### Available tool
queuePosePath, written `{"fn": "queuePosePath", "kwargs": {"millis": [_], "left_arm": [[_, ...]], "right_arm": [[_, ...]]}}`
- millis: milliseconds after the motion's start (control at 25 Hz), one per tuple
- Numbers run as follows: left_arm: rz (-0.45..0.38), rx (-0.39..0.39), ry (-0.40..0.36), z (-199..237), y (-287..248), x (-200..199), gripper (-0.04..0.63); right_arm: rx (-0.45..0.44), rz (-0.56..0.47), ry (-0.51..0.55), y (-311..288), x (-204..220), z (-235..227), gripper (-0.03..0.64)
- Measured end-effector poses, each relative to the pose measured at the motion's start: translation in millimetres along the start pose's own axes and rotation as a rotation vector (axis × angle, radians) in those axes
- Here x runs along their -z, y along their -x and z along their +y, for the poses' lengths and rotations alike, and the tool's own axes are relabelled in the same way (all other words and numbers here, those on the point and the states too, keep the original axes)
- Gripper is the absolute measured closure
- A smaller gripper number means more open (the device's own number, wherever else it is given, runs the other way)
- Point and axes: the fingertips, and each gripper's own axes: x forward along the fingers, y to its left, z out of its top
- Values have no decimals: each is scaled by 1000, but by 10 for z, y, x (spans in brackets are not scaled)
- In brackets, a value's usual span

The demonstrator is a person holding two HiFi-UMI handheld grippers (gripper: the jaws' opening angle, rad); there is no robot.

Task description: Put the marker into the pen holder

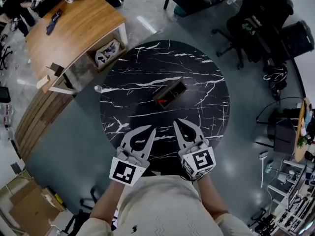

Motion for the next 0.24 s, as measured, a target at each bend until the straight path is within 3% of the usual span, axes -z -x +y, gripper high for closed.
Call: {"fn": "queuePosePath", "kwargs": {"millis": [240], "left_arm": [[-6,-5,3,178,-94,-9,583]], "right_arm": [[-9,7,-15,-191,23,-29,600]]}}
